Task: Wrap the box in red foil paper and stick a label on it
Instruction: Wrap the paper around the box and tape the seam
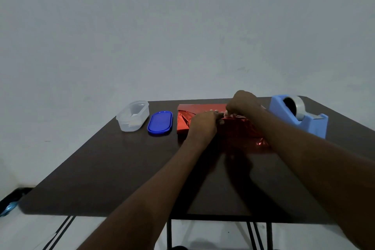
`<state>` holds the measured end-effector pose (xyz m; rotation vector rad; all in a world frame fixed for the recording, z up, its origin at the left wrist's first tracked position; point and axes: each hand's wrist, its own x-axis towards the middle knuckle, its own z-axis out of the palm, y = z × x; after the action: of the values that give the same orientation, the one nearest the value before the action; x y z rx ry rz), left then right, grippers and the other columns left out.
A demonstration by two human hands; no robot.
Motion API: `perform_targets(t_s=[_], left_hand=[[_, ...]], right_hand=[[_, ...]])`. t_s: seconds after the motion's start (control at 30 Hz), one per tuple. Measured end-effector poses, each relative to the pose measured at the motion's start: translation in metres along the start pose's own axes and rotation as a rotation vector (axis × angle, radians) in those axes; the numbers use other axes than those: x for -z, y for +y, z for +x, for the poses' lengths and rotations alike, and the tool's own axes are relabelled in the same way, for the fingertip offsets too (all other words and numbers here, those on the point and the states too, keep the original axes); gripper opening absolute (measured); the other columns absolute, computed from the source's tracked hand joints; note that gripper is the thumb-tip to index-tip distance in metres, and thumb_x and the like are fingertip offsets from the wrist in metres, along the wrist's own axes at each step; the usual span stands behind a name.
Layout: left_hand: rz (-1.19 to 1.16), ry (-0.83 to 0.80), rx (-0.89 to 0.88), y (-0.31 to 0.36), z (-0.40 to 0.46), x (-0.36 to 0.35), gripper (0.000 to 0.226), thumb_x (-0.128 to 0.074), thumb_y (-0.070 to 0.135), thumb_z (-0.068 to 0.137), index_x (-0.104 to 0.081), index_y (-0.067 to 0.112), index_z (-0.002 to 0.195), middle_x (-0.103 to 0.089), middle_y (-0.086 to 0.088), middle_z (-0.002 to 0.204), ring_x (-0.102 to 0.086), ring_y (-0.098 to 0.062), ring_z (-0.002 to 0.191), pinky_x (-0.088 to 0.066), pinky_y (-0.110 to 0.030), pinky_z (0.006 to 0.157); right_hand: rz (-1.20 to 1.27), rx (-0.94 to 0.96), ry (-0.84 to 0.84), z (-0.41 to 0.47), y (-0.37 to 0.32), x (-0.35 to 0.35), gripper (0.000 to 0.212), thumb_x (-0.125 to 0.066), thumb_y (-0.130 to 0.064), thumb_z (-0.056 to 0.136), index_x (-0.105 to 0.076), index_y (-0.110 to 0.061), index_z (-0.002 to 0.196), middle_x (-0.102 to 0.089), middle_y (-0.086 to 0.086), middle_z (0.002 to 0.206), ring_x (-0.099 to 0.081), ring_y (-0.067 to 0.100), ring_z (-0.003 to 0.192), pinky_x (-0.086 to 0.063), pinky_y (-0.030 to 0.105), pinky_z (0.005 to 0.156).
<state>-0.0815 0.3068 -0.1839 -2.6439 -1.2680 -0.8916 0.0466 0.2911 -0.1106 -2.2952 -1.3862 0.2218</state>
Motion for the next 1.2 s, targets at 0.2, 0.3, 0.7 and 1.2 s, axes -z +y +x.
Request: perform_targets(t_s=[0.2,0.3,0.7,1.2], left_hand=[[-0.02,0.033,-0.009,-0.001,0.0,-0.001,0.032,-0.056,0.024,0.098,-0.064,0.023,0.128,-0.061,-0.003,0.134,-0.059,-0.023,0.122,-0.046,-0.036,0.101],[-0.036,0.032,0.0,-0.001,-0.001,0.0,0.031,-0.059,0.024,0.096,-0.066,0.022,0.126,-0.063,-0.004,0.133,-0.059,-0.025,0.122,-0.047,-0.036,0.101],[-0.037,-0.01,0.016,0.001,-0.002,0.002,0.037,-0.057,0.028,0.097,-0.06,0.024,0.134,-0.057,-0.002,0.14,-0.051,-0.021,0.132,-0.042,-0.036,0.107],[-0.033,-0.03,0.046,0.001,-0.001,0.002,0.037,-0.058,0.033,0.097,-0.061,0.025,0.133,-0.057,-0.001,0.139,-0.053,-0.02,0.13,-0.043,-0.037,0.106]], right_hand=[[-0.319,0.227,0.238,-0.015,0.019,0.008,0.009,-0.064,-0.008,0.079,-0.057,-0.012,0.084,-0.059,0.006,0.086,-0.061,0.028,0.091,-0.04,0.03,0.071],[-0.372,0.482,0.169,-0.016,0.038,-0.003,0.036,-0.057,-0.017,0.09,-0.063,-0.018,0.125,-0.062,0.007,0.129,-0.045,0.033,0.132,-0.038,0.04,0.099],[-0.503,0.598,-0.031,-0.018,0.061,-0.017,0.075,-0.053,-0.044,0.088,-0.024,-0.028,0.155,-0.022,0.01,0.163,-0.009,0.033,0.152,-0.012,0.058,0.12],[-0.475,0.564,0.02,-0.015,0.072,-0.018,0.068,-0.053,-0.048,0.087,-0.03,-0.04,0.151,-0.034,0.008,0.158,-0.023,0.033,0.148,-0.021,0.061,0.116]])
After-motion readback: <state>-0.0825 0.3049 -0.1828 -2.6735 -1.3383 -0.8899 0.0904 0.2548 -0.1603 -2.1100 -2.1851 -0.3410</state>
